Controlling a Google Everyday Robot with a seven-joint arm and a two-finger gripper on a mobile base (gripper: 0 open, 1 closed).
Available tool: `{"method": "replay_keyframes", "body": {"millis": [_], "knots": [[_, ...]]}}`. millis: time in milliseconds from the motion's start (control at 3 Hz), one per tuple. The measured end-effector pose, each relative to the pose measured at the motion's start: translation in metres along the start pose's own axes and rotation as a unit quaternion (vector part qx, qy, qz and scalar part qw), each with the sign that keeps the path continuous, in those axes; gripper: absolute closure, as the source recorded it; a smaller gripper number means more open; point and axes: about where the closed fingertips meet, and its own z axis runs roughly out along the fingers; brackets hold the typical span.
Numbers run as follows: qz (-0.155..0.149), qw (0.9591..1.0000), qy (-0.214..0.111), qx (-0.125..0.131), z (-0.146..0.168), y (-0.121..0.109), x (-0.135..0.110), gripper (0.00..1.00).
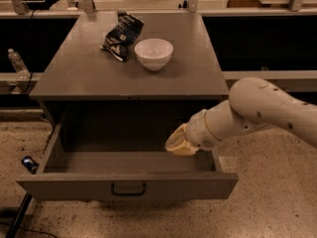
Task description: Open top drawer
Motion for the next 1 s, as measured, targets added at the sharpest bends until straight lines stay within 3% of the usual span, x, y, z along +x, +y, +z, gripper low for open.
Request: {"method": "replay_keyframes", "body": {"millis": [333, 1000], "knots": [[0.03, 0.9983, -0.037, 0.033, -0.031, -0.016, -0.014, 1.0], [0.058, 0.9882, -0.12, 0.075, -0.085, -0.038, -0.05, 1.0]]}}
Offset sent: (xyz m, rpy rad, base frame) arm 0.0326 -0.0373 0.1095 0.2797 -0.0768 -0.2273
